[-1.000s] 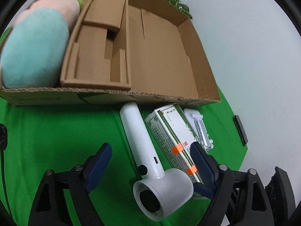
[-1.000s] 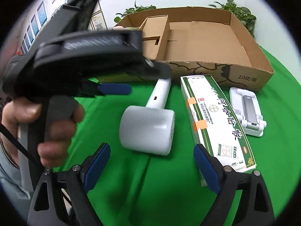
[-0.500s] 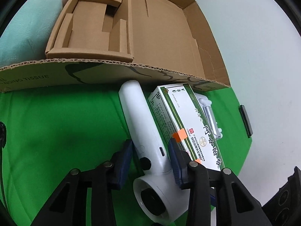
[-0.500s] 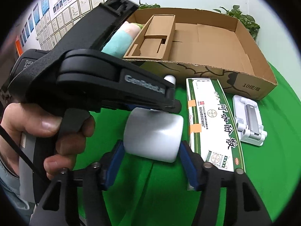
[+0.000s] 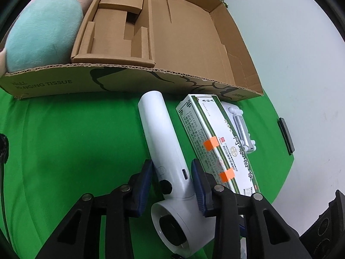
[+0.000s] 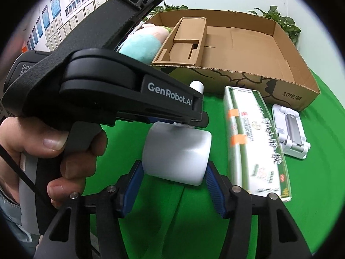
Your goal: Organize objects
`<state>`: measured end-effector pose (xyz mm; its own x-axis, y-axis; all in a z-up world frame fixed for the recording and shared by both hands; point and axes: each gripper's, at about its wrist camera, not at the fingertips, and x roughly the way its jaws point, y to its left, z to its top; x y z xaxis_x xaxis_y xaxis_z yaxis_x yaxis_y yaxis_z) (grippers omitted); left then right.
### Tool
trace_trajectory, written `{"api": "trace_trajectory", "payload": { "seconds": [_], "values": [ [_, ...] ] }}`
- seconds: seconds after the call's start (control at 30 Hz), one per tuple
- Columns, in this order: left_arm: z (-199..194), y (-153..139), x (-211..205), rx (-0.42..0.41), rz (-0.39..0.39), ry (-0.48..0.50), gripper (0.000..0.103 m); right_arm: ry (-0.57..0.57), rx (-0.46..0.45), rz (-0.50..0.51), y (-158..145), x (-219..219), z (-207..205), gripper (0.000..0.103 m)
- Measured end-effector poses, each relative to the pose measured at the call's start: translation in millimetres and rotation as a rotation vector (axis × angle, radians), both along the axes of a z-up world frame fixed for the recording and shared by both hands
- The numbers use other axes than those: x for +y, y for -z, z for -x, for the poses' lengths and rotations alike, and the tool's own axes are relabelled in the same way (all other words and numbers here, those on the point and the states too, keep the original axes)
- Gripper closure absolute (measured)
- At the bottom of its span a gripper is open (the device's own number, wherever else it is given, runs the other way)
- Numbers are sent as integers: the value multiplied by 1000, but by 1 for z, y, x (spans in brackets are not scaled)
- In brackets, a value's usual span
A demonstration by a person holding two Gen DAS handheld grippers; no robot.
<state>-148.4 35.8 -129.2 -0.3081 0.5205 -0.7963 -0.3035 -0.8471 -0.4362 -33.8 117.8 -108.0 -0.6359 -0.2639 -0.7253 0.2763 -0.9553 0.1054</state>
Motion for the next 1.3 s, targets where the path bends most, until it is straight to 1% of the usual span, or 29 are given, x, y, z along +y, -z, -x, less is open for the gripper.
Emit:
{"api": "trace_trajectory", "payload": {
  "seconds": [0.23,0.57,0.67,0.8,0.83,1.23,1.3],
  "values": [
    [-13,-17,-8,47,18,-1,70,-2,39,22,-8,-6,-7,46],
    [-20,-71,-14,162,23,22,70,23,136,66,-34,-4,-11,46],
    [-19,-82,-8,185,33,31,70,27,152,75,-40,-2,-10,46],
    [-17,-100,-5,208,20,44,71,34,160,92,-45,2,-7,46],
    [-16,-97,7,213,22,45,71,37,168,92,-48,2,-6,46],
    [-5,-130,14,272,23,45,71,34,214,104,-67,14,14,46],
    [-3,-131,16,282,29,43,71,30,216,104,-69,14,17,46]
  ]
}}
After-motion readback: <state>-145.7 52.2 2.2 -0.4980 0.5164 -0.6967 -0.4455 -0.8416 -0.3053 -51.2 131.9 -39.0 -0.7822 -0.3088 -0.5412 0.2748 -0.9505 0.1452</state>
